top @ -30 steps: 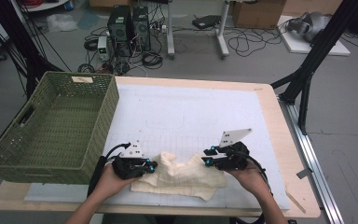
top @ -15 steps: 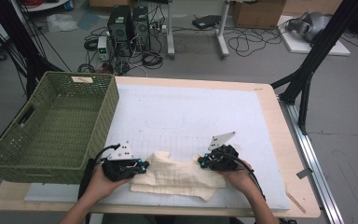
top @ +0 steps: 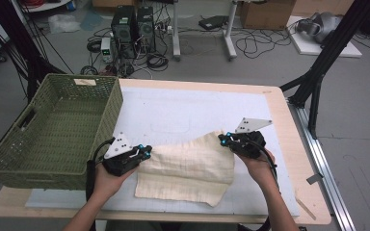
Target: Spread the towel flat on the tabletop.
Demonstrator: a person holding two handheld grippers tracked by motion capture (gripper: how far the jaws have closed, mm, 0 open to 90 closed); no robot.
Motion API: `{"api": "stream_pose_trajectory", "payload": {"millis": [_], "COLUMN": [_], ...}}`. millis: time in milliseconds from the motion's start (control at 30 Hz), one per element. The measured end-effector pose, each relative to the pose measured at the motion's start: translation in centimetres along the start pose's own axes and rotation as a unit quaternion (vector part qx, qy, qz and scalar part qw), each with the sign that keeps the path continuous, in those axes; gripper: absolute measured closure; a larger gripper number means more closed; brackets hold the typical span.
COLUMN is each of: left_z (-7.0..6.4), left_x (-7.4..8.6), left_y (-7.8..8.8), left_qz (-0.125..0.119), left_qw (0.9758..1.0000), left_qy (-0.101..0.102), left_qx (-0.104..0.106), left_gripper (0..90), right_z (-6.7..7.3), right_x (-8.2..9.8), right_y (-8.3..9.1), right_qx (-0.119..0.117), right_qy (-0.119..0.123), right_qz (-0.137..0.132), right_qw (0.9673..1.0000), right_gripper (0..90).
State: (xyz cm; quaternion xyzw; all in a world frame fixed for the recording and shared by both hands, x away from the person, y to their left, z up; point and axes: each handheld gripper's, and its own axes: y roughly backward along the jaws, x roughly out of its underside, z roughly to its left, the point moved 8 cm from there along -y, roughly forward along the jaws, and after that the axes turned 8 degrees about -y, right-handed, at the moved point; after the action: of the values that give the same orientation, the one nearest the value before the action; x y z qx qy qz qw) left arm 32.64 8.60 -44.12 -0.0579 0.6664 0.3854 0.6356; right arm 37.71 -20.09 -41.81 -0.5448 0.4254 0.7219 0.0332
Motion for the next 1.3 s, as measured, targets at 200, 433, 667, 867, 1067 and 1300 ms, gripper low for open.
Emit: {"api": "stream_pose_trajectory", "payload": {"millis": [200,433,667,867,1067,1300], "left_z": [-1.8,-0.4,1.5,2.4,1.5,2.8], "left_x": [3.3,1.3,0.9,2.7,3.5,0.5], "left_y": [-0.7,-0.3,-2.7,-4.5,-5.5,-4.5], "left_qz": [0.059,0.025,0.041,0.093,0.12,0.043], "left_qw": [0.9955,0.9971,0.9984,0.9944,0.9901,0.9979], "left_qy": [0.018,0.033,0.036,0.048,0.05,0.025], "left_qx": [0.072,0.065,0.019,0.008,0.054,-0.041], "left_gripper": [85.1,69.0,59.9,57.5,87.3,88.3], "right_z": [0.4,0.4,0.3,0.3,0.5,0.0], "right_x": [3.3,6.2,6.0,7.0,7.0,5.8], "right_y": [-1.8,-3.1,-3.0,-4.0,-4.1,-3.8], "right_qx": [-0.017,-0.026,-0.046,-0.039,-0.048,-0.036], "right_qy": [-0.008,-0.016,-0.04,-0.037,-0.037,-0.016], "right_qz": [0.055,0.09,0.07,0.095,0.091,0.095], "right_qw": [0.9983,0.9954,0.9957,0.994,0.994,0.9947], "right_gripper": [88.7,88.7,70.0,65.3,87.8,89.2]}}
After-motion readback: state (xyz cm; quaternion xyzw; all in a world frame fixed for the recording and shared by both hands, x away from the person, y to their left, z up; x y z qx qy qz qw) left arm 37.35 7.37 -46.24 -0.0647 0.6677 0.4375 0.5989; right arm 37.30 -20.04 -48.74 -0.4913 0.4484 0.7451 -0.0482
